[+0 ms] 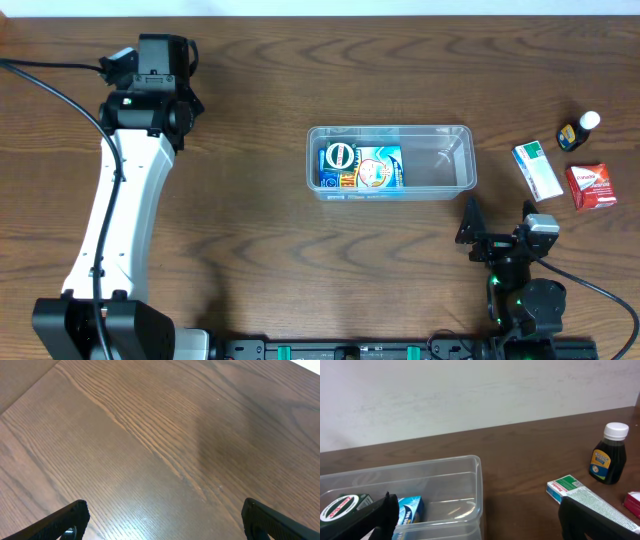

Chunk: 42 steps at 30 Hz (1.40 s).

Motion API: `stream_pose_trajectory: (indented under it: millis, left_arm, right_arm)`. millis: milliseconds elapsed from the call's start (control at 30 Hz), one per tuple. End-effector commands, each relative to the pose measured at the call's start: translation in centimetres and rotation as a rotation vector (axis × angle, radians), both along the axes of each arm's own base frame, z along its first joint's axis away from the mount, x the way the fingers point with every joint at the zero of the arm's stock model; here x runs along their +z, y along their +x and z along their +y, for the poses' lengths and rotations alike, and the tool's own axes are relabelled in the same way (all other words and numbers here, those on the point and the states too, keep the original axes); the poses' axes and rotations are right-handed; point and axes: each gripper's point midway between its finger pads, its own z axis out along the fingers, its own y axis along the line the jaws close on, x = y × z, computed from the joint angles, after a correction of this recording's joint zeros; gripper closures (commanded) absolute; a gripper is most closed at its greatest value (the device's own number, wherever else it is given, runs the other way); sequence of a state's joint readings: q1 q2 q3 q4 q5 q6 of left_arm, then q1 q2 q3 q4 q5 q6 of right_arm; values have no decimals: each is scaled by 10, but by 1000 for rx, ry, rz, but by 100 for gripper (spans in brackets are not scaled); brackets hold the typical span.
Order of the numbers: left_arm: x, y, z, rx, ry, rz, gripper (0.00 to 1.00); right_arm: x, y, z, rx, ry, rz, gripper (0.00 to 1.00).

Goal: Pack container

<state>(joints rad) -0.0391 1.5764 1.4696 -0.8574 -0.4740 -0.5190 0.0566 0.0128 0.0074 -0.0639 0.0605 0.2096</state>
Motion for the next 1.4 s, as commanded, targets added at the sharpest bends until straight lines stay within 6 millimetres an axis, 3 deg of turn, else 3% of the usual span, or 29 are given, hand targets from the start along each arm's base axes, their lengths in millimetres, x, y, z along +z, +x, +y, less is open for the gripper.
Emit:
stream_pose_trajectory:
  millis: [0,433,533,633,733,833,967,1100,1367]
  left_arm:
    - [5,-2,5,7,19,-3,2]
    - [5,-2,5,7,19,-3,2]
    - [5,-2,5,7,19,-3,2]
    - [5,-2,5,6,19,-3,2]
    - [5,-2,5,6,19,-3,2]
    - [5,-2,5,6,19,-3,2]
    - [5,-2,5,6,19,-3,2]
    - [5,-2,5,6,19,-3,2]
    - [5,-2,5,6,19,-3,2]
  right_arm:
    - [-1,0,-3,-15,13,1,1]
    - [6,-4,5,35,-7,39,1]
    - [27,-6,-7,-35,-17,74,1]
    - [60,-4,-17,-72,-94,133,1]
    - [80,6,-23,-78,-121,261,1]
    - [86,24,-22,-30,-141,403,1]
    - [79,42,-29,42,-213,636,1]
    - [74,55,-48,31,-146,854,1]
    - [85,78,-88,-49,-105,932,1]
